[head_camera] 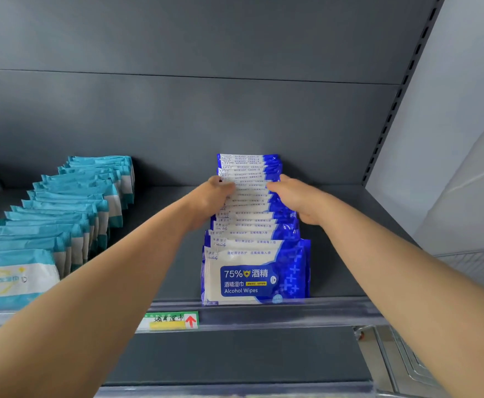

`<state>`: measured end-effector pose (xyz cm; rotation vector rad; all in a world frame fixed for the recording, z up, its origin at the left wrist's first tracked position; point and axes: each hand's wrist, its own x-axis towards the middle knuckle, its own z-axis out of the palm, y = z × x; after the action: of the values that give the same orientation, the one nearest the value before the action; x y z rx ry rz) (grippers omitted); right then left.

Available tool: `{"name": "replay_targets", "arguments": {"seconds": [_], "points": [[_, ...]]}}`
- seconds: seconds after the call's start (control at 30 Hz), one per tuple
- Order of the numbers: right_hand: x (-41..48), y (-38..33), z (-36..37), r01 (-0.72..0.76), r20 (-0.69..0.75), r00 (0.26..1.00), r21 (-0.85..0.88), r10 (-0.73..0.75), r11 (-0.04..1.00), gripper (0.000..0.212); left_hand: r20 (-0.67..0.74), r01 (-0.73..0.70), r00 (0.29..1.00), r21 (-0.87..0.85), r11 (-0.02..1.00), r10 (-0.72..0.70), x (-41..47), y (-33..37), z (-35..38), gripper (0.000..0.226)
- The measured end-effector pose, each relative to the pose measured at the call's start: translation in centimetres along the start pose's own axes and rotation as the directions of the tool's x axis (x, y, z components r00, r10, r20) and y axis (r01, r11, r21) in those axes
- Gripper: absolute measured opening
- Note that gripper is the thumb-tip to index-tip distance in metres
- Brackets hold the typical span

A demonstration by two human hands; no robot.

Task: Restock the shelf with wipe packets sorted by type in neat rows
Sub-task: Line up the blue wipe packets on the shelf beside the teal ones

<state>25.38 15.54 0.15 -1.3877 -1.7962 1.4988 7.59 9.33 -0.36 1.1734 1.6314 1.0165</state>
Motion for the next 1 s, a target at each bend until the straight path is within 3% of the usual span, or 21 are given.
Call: {"name": "replay_targets", "arguments": {"seconds": [0.07,0.13,0.23,0.3,0.37,0.47,0.57,0.63,0.67,0.73,0.77,0.87,0.9,0.93,1.0], "points": [[1.0,0.0,-0.4,0.003,-0.076,0.997,0.005,-0.003,1.000,0.022,-0.076,0.010,0.997,0.046,0.999,-0.006,0.5,0.2,-0.4,0.036],[2.1,-0.2,-1.2,-0.003,-0.209,0.978,-0.019,-0.001,1.000,0.037,-0.177,0.035,0.984,0.113,0.993,-0.015,1.6,0.7,-1.2,0.053],[3.4,-0.9,-1.6,0.007,-0.245,0.970,0.072,0.011,0.997,0.047,-0.147,-0.015,0.989,0.077,0.997,0.027,3.2,1.8,-1.1,0.051],[4.3,-1.4,-1.2,0.029,-0.198,0.980,0.187,0.009,0.982,0.035,-0.122,0.008,0.993,0.010,1.000,-0.006,4.0,2.4,-0.3,0.038],[4.5,-1.8,-0.5,0.044,-0.131,0.991,0.245,-0.012,0.969,0.024,-0.113,0.014,0.994,0.032,0.999,-0.010,4.2,2.6,0.3,0.040],[4.7,-1.2,-0.8,0.060,-0.129,0.991,0.248,-0.029,0.967,0.026,-0.089,0.006,0.996,-0.060,0.998,-0.011,4.5,2.3,0.1,0.033],[3.6,-0.5,-1.6,0.044,-0.137,0.990,0.146,-0.023,0.988,0.037,-0.059,-0.021,0.998,-0.027,0.999,0.020,3.0,1.8,-1.1,0.015],[1.9,-0.3,-2.0,0.043,-0.082,0.996,0.029,-0.040,0.999,0.047,0.011,-0.009,1.000,0.005,1.000,0.009,1.7,1.0,-2.0,0.043],[0.7,-0.3,-2.1,0.042,-0.059,0.997,-0.037,-0.044,0.998,0.053,0.035,-0.027,0.999,0.008,1.000,0.027,0.5,0.6,-2.2,0.044],[-2.1,-0.2,-2.1,0.044,-0.037,0.998,-0.166,-0.051,0.985,0.072,0.070,-0.085,0.994,0.022,0.996,0.083,-2.7,-0.4,-2.5,0.021],[-3.8,0.0,-2.1,0.057,-0.003,0.998,-0.199,-0.058,0.978,0.073,0.094,-0.112,0.990,0.027,0.993,0.109,-4.4,-1.0,-2.4,0.022],[-9.1,0.3,-1.2,0.123,0.160,0.982,-0.108,-0.105,0.987,0.026,0.290,-0.160,0.942,-0.049,0.986,0.168,-9.7,-2.0,-1.8,0.046],[-10.6,0.8,-0.9,0.157,0.237,0.963,-0.100,-0.129,0.983,0.028,0.335,-0.143,0.930,-0.039,0.989,0.148,-10.4,-2.7,-1.7,0.049],[-11.8,1.3,-0.4,0.181,0.275,0.951,-0.121,-0.142,0.976,0.044,0.334,-0.132,0.934,-0.007,0.991,0.126,-11.0,-3.3,-1.4,0.053],[-12.8,2.4,0.4,0.196,0.252,0.957,-0.211,-0.141,0.958,0.073,0.269,-0.140,0.957,0.113,0.984,0.106,-11.3,-4.0,-0.5,0.061]]}}
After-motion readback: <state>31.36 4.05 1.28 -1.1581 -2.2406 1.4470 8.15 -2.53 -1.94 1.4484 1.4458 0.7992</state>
